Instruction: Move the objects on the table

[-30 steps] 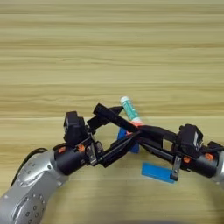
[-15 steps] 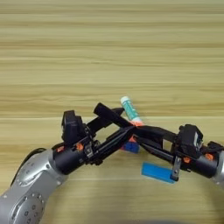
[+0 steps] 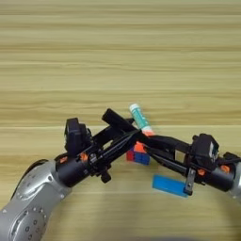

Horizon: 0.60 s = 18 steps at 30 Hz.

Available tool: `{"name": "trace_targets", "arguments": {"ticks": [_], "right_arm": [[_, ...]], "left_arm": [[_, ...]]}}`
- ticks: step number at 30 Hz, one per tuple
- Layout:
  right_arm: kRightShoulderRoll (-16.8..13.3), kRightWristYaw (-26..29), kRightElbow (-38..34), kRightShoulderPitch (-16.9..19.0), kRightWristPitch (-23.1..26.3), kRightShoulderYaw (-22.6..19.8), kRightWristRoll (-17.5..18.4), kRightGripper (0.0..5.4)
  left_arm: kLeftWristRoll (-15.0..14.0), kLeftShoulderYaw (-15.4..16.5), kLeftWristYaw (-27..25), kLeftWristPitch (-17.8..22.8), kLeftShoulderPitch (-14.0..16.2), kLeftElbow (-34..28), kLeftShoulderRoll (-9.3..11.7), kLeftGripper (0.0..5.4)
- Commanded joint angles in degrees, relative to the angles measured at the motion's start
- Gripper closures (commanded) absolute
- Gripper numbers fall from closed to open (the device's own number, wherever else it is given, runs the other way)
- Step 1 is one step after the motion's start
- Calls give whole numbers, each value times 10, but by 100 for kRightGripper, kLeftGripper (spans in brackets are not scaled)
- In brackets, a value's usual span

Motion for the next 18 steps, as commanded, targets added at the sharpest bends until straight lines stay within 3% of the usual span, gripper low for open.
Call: {"name": "trace_targets", "arguments": {"ticks": [1,12,13,18], "right_arm": [[-2,-3,0,-6,-1,-2,-4,453],[-1,-4,7,-11,-3,-1,-5,454],[-2,-4,6,-11,-1,-2,-4,417],[0,-6,6,-11,4,-2,1,364]], "left_arm": [[-1,0,-5,6,-7,0,3,400],[1,2,-8,9,-14,3,2,441],[1,2,-8,8,-14,3,1,441],[2,2,-9,5,-11,7,-1,448]]}}
